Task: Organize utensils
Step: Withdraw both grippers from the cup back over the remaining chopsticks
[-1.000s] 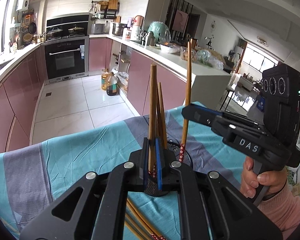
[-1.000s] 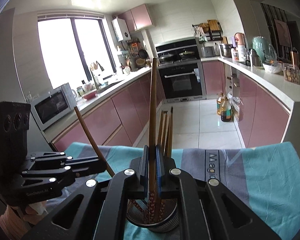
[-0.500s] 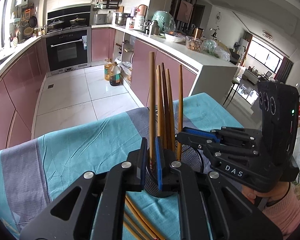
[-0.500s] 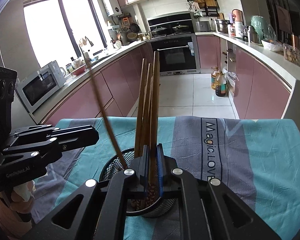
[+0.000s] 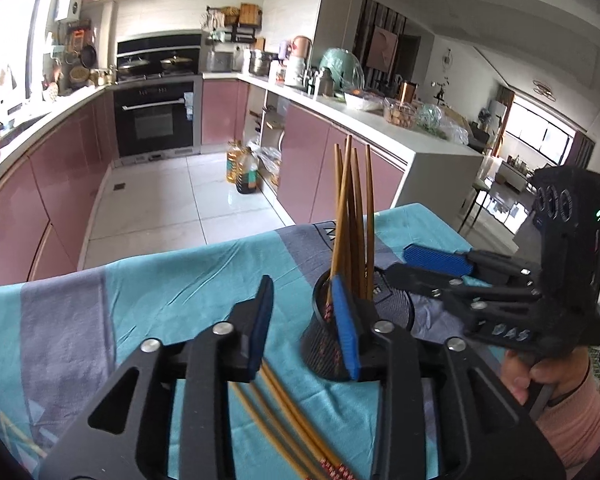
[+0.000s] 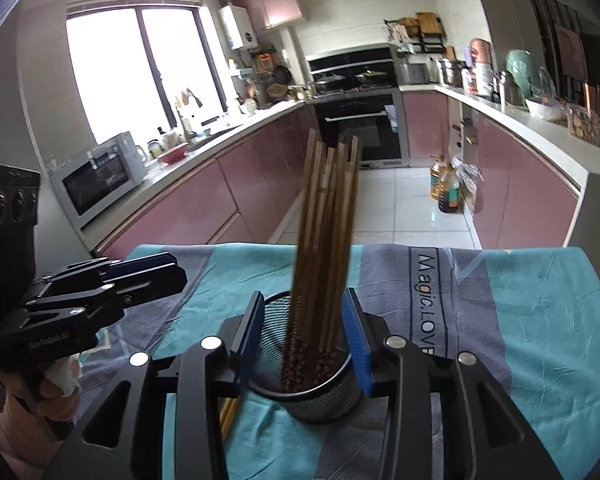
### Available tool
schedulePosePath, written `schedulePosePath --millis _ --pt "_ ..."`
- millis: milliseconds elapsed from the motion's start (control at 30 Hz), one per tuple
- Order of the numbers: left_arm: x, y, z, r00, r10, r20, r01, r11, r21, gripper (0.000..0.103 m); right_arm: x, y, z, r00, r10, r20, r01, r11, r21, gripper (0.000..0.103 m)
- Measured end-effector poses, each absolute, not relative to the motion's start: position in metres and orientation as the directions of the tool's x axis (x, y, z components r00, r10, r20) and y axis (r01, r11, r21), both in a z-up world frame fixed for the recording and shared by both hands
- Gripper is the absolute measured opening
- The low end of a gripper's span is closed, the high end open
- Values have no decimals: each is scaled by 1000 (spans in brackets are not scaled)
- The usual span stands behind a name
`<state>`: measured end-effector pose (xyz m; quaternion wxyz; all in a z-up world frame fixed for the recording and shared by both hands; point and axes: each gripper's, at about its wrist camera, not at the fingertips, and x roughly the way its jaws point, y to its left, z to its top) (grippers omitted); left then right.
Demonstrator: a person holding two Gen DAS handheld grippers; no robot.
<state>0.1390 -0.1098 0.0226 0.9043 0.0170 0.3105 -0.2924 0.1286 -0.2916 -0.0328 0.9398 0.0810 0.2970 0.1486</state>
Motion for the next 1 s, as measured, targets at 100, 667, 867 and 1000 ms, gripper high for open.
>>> schedulePosePath --millis 100,667,867,1000 --pt "126 -92 19 668 -498 -553 518 845 -136 46 113 -286 -28 779 362 -512 -281 931 232 41" --pt "86 -36 -75 653 -327 -683 337 933 -124 72 87 -237 -101 623 428 -655 -340 902 266 43" --pt "86 -48 -94 620 -314 -719 345 932 -110 70 86 -225 -122 587 413 -696 -326 908 263 43" --pt "86 -56 -102 599 -319 -734 355 928 -114 68 86 -220 -129 575 403 -712 -321 911 258 43"
